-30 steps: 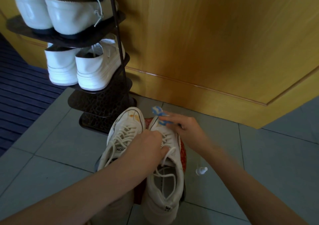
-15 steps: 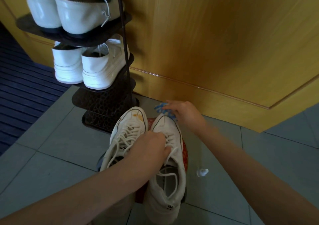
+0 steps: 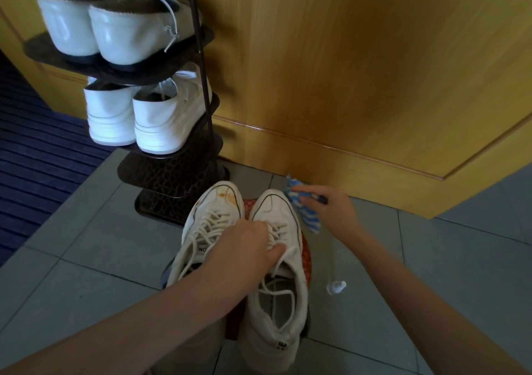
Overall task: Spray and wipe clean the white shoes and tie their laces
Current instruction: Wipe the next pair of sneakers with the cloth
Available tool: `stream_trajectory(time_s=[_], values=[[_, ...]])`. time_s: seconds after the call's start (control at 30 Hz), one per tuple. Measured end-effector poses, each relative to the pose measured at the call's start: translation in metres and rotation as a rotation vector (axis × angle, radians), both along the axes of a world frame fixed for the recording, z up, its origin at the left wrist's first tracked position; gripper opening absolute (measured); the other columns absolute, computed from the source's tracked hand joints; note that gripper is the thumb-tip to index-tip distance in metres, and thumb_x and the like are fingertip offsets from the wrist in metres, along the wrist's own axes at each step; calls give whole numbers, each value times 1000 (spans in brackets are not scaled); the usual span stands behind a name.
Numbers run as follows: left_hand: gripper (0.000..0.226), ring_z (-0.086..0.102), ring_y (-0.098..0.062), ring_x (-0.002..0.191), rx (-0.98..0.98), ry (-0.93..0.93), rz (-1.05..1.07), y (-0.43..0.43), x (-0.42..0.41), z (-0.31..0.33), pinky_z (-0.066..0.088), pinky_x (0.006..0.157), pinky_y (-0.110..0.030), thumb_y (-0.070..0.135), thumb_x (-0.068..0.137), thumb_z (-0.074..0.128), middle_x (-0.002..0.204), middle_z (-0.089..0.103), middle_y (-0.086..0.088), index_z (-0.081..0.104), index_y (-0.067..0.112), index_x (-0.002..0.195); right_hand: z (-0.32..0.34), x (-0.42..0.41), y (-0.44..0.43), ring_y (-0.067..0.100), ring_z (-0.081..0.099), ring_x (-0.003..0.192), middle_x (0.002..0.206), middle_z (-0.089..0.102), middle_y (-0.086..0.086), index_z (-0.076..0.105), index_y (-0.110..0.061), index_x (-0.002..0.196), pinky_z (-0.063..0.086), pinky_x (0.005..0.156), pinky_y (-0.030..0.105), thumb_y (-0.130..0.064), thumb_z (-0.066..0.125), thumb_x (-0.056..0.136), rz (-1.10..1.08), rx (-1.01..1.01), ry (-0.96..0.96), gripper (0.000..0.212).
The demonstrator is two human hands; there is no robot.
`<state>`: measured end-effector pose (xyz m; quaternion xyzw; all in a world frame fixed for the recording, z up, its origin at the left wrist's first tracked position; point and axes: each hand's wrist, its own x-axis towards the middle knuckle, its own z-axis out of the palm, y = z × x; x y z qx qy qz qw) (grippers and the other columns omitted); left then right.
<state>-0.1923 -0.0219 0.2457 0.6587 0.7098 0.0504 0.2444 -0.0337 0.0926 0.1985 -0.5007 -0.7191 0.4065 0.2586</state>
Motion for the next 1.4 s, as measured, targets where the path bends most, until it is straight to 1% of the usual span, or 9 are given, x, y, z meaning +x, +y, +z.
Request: stream_trajectory(time_s=[0.1, 0.23, 0.37, 0.53, 0.67, 0.83, 1.0, 1.23, 1.4], values=[[50, 57, -21, 104, 29, -12, 3, 0, -1, -1, 48, 90, -37, 50, 90, 48, 114, 61, -7, 55, 12, 122, 16, -8, -14, 2, 64, 92, 110, 69, -12, 70, -28, 105, 50, 79, 19, -10, 62, 88, 127, -2, 159, 25], [47, 56, -18, 88, 38, 2, -16, -1, -2, -2, 49, 81, -32, 51, 91, 47, 95, 60, -3, 60, 10, 110, 11, -27, -18, 4, 38, 133, 128, 60, -2, 68, -32, 109, 42, 103, 23, -9, 64, 86, 400, 83, -60, 33], [46, 55, -18, 82, 72, -16, -3, 1, -5, 1, 46, 75, -31, 51, 90, 48, 81, 56, -3, 63, 11, 105, 1, -24, -12, 8, 44, 129, 128, 60, 4, 70, -21, 111, 41, 103, 24, 0, 60, 87, 377, 248, -189, 34], [50, 57, -19, 95, 49, -15, -8, -2, -5, 2, 48, 85, -35, 53, 88, 50, 99, 64, -6, 62, 10, 113, 3, -11, 4, 10, 64, 80, 108, 70, 3, 68, -14, 113, 40, 66, 10, -3, 54, 92, 126, 174, -354, 28], [40, 58, -15, 89, 55, -134, 62, 5, -11, 20, 46, 79, -28, 50, 86, 55, 98, 63, -1, 63, 17, 108, 20, -7, -3, -9, 61, 82, 101, 68, -9, 67, -18, 112, 49, 68, 10, -9, 60, 90, -36, -33, 61, 25], [58, 43, -11, 127, 275, -433, 96, 41, -34, 39, 37, 103, -26, 36, 87, 61, 135, 49, 5, 39, 28, 140, 50, -25, -19, 13, 68, 92, 114, 65, 4, 52, -16, 122, 58, 76, 27, -21, 63, 89, -108, -224, 397, 36], [36, 61, -9, 102, 245, -675, 85, 55, -35, 25, 51, 87, -23, 22, 78, 73, 106, 65, 7, 62, 24, 112, 66, -41, -33, 19, 64, 104, 121, 61, 10, 46, -8, 131, 54, 88, 30, -28, 48, 97, -50, -516, 507, 39], [39, 61, -8, 80, 412, -589, 302, 65, -53, 19, 44, 58, -5, 23, 80, 72, 98, 67, -5, 65, 7, 114, 73, -6, -74, 0, 56, 104, 124, 54, -17, 45, -29, 127, 49, 92, 18, -52, 64, 81, 115, -382, -204, 55], [35, 59, -10, 84, 347, -467, 252, 66, -47, 15, 46, 67, -17, 24, 84, 68, 96, 64, -2, 64, 8, 114, 61, 1, -98, -5, 62, 88, 110, 56, -21, 35, -31, 136, 51, 63, 12, -42, 76, 71, 160, -595, -115, 78]])
